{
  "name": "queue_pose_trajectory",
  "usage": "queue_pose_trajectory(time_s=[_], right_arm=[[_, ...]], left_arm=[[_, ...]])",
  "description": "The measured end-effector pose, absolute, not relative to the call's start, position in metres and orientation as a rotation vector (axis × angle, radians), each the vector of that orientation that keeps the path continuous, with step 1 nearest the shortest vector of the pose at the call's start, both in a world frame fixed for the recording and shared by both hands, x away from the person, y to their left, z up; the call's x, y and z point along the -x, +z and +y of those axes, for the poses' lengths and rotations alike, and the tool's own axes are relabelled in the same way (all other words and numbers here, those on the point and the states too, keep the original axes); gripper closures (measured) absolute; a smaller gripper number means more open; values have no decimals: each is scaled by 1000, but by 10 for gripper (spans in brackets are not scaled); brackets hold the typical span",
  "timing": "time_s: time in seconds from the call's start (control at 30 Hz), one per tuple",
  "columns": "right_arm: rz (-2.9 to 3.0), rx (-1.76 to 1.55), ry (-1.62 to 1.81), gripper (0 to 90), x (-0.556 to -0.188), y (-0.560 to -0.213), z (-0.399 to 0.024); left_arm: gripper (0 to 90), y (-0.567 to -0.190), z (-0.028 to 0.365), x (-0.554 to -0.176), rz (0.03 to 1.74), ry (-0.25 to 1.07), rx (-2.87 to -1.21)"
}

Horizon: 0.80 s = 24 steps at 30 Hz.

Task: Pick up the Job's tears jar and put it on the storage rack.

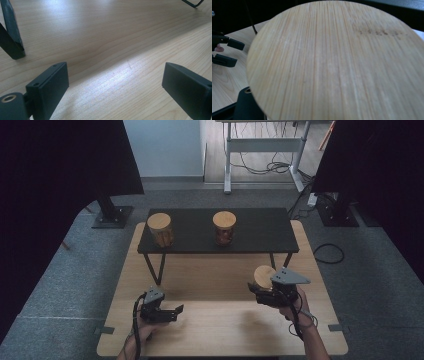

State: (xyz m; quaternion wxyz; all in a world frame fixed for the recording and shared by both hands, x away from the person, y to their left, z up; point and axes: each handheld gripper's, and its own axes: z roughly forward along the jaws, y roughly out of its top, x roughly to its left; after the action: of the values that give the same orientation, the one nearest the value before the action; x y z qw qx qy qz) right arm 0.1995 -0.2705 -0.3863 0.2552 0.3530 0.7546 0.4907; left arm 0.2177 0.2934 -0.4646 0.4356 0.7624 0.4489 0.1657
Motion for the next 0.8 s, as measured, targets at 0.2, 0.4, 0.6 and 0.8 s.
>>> queue_pose_trajectory(time_s=[0.2, 0.4, 0.6, 0.8], right_arm=[[2047, -953, 1340, 246, -200, -382, -271], [2055, -962, 1346, 246, -205, -383, -273], [2067, -964, 1336, 246, -211, -378, -273], [2059, -961, 1338, 246, -212, -372, -274]], left_arm=[[64, -464, 294, -218, 1117, 411, -1897], [64, -465, 296, -217, 1127, 410, -1894], [64, -466, 294, -217, 1128, 408, -1896], [64, -466, 291, -217, 1116, 405, -1912]])
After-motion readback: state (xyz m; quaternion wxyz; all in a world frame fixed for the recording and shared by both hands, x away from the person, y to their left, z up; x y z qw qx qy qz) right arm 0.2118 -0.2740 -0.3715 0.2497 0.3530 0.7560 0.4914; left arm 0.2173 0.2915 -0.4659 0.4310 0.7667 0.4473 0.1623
